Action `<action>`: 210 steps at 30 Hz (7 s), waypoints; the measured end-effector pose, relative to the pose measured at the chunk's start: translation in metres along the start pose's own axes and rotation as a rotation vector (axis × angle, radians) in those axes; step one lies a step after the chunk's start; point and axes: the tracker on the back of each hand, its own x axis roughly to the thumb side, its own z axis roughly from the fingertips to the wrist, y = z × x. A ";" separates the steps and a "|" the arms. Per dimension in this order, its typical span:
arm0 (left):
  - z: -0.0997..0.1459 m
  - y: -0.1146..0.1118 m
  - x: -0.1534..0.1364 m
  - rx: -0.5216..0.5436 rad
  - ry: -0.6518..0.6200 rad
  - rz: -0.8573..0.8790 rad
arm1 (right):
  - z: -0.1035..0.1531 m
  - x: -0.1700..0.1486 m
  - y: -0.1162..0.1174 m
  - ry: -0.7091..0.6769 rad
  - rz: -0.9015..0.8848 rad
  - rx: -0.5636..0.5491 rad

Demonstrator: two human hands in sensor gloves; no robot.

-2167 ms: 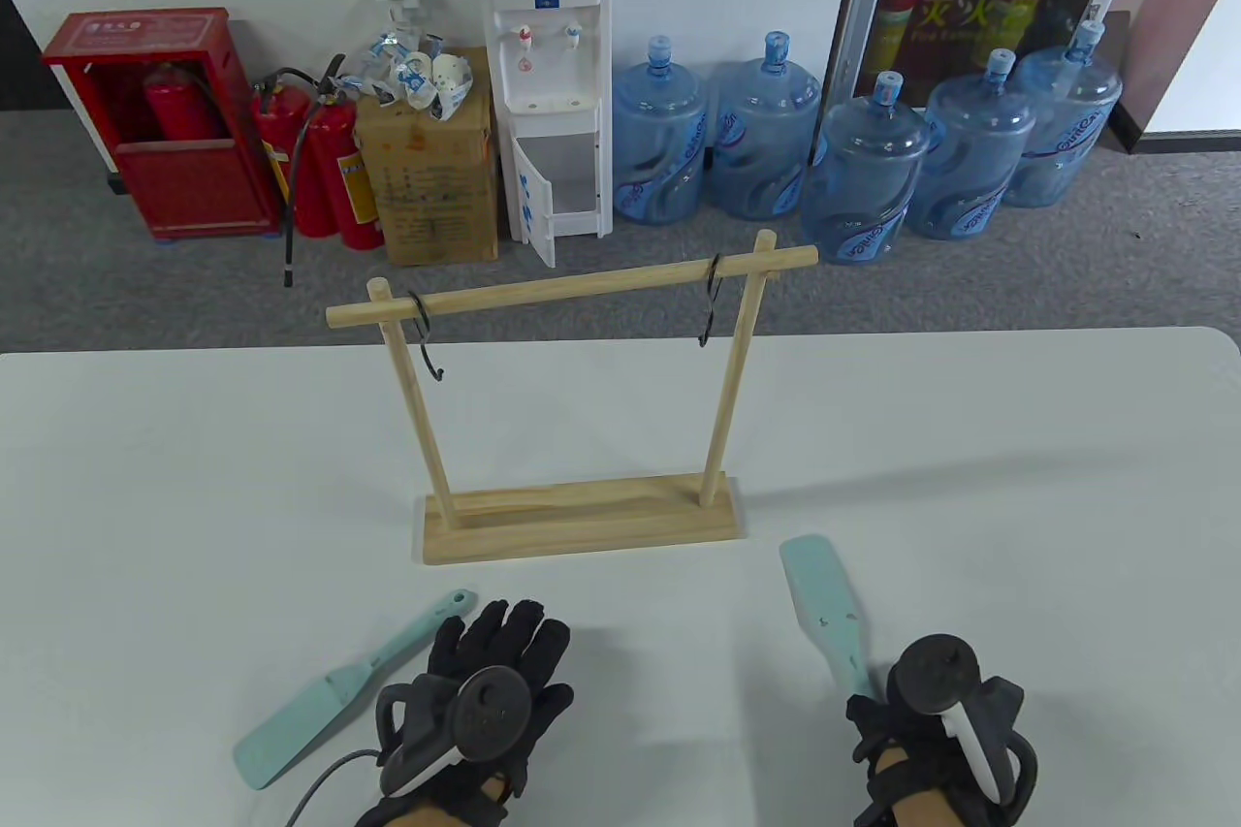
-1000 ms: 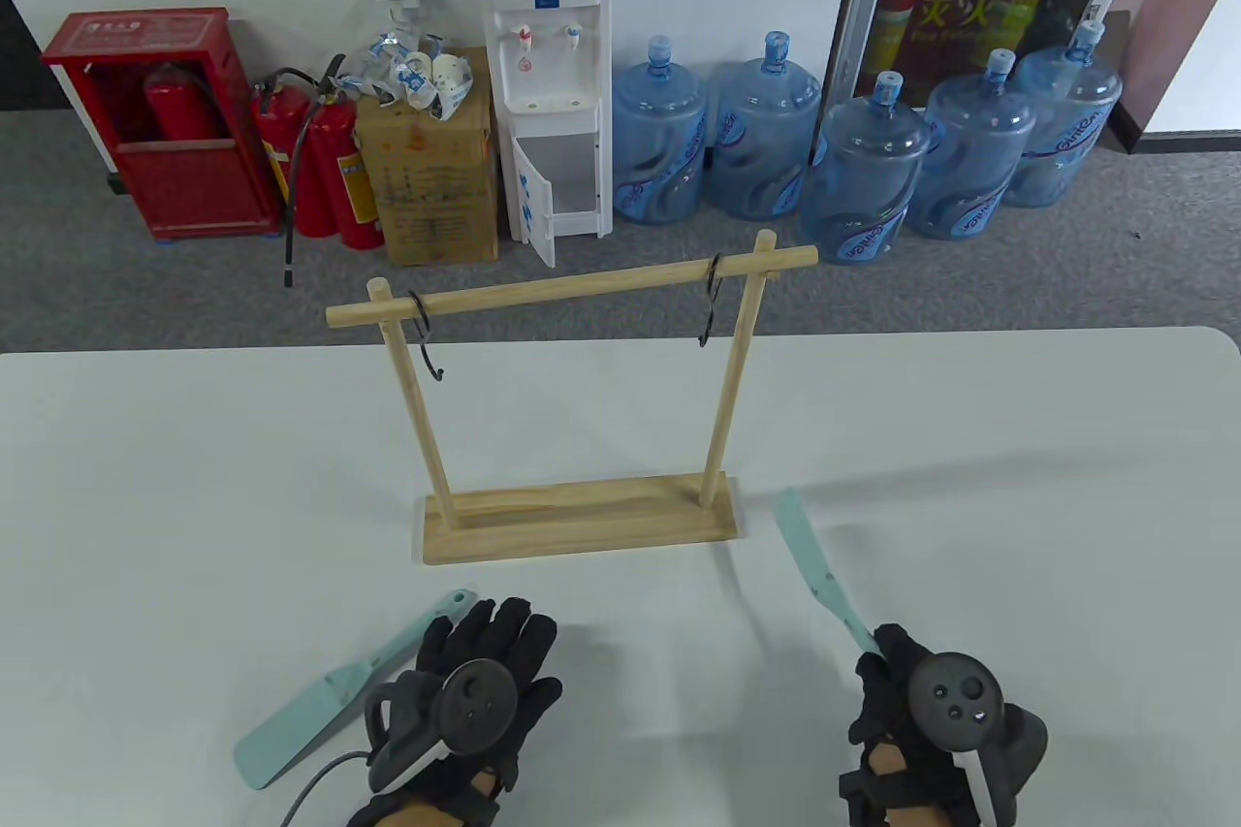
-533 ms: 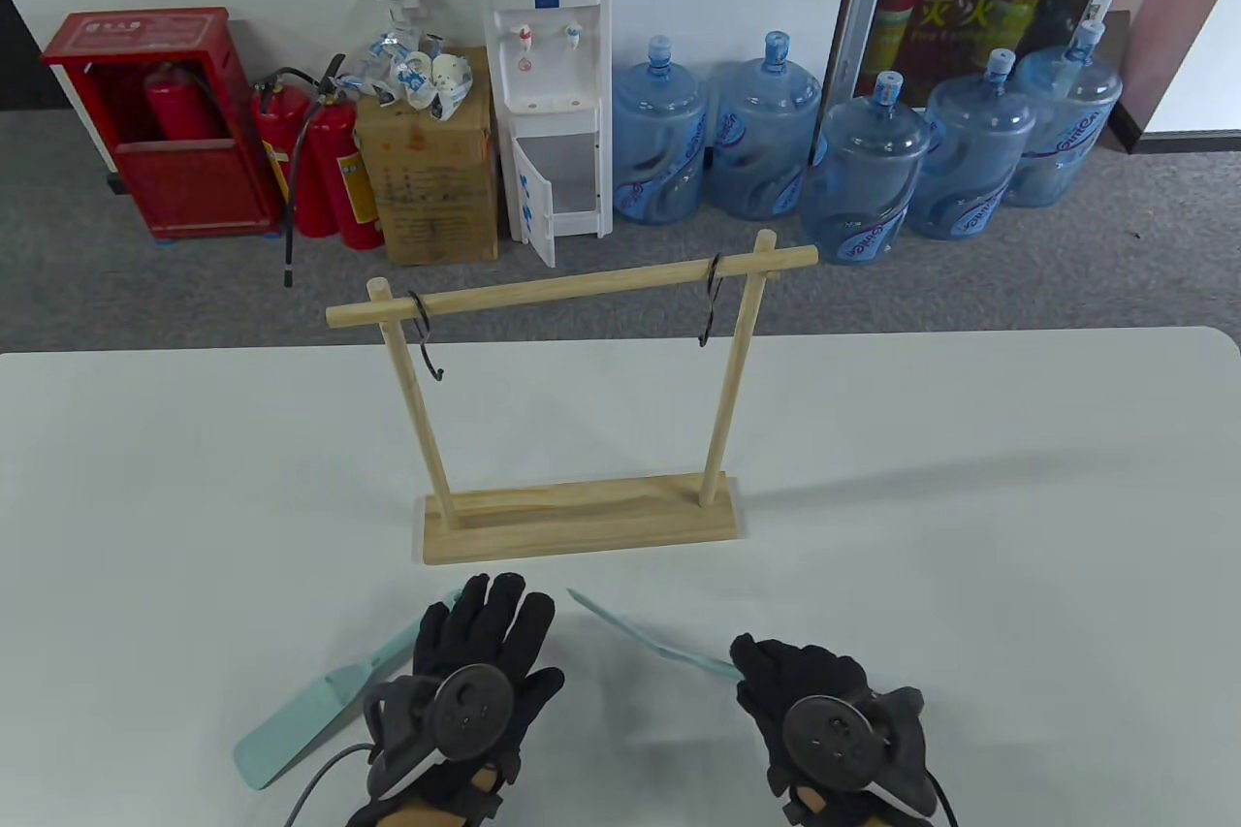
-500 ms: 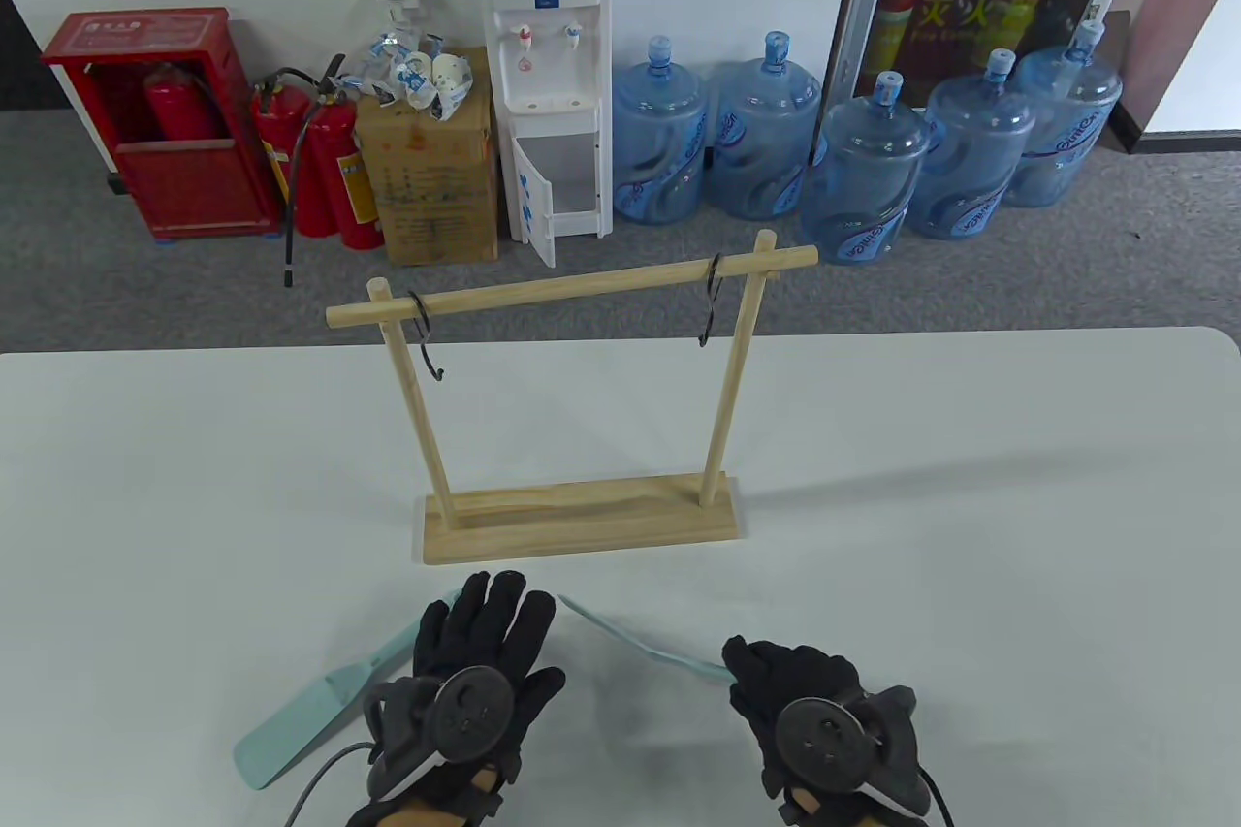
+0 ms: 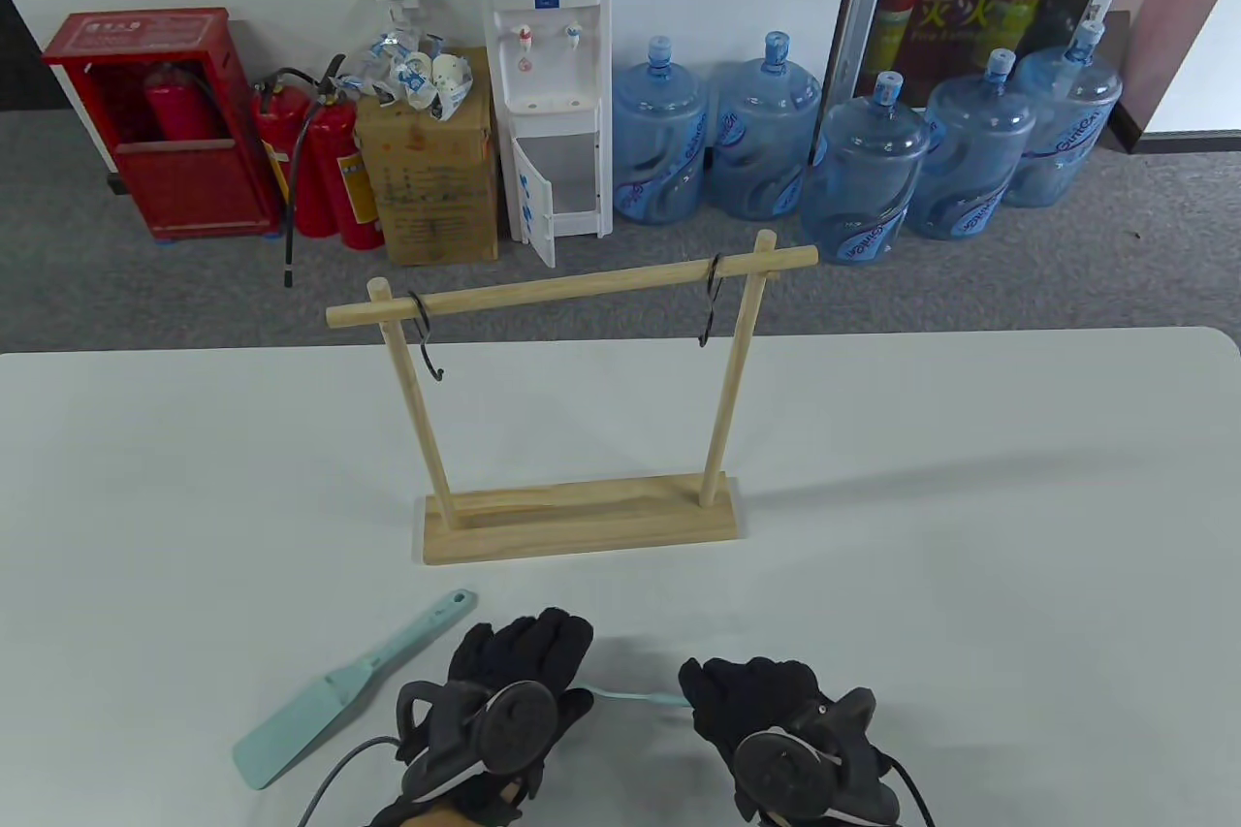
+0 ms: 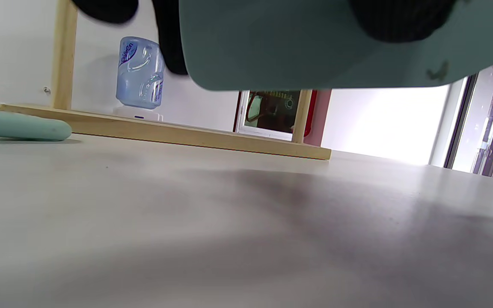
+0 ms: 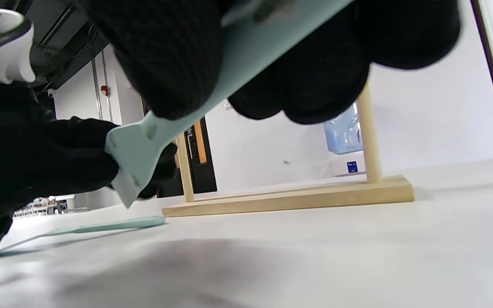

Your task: Hook dessert spatula onto s-hook

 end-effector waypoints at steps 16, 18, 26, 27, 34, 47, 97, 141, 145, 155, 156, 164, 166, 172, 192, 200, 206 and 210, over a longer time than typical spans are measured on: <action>0.002 0.013 0.017 0.111 -0.080 -0.101 | 0.005 -0.020 -0.010 0.095 -0.079 -0.082; 0.003 0.015 0.019 0.134 -0.090 -0.121 | 0.008 -0.027 -0.011 0.128 -0.079 -0.092; 0.004 0.022 0.004 0.186 -0.052 -0.107 | 0.020 -0.062 -0.022 0.348 -0.110 -0.147; 0.005 0.023 -0.001 0.201 -0.037 -0.101 | 0.022 -0.064 -0.022 0.366 -0.114 -0.144; 0.010 0.034 -0.032 0.276 0.097 0.189 | 0.020 -0.065 -0.017 0.385 -0.109 -0.108; 0.014 0.047 -0.077 0.437 0.235 0.785 | 0.024 -0.077 -0.013 0.439 -0.147 -0.086; -0.057 -0.006 -0.123 -0.080 0.584 1.198 | 0.024 -0.078 -0.010 0.426 -0.203 -0.052; 0.037 0.011 -0.169 -0.441 0.665 0.157 | 0.022 -0.076 -0.002 0.425 -0.216 0.026; 0.035 0.009 -0.169 -0.432 0.651 0.115 | 0.022 -0.076 -0.002 0.426 -0.216 0.034; 0.024 0.013 -0.156 -0.366 0.623 -0.093 | 0.021 -0.076 -0.001 0.427 -0.217 0.043; 0.024 0.014 -0.155 -0.362 0.613 -0.094 | 0.021 -0.076 -0.001 0.428 -0.217 0.044; 0.024 0.017 -0.153 -0.325 0.601 -0.063 | 0.021 -0.075 0.000 0.426 -0.219 0.048; 0.025 0.019 -0.155 -0.308 0.600 -0.048 | 0.021 -0.075 0.000 0.426 -0.219 0.048; 0.028 0.027 -0.157 -0.182 0.550 0.140 | 0.020 -0.073 -0.001 0.417 -0.221 0.034; 0.015 0.041 -0.111 0.313 0.176 1.015 | -0.010 -0.024 0.005 0.293 -0.451 -0.025; -0.002 0.029 -0.060 0.292 0.051 1.293 | -0.017 -0.011 0.019 0.281 -0.719 -0.025; -0.012 0.013 -0.025 0.248 0.017 1.424 | -0.024 0.005 0.022 0.233 -0.717 -0.047; -0.014 0.010 -0.015 0.206 -0.020 1.429 | -0.026 0.016 0.025 0.195 -0.671 -0.036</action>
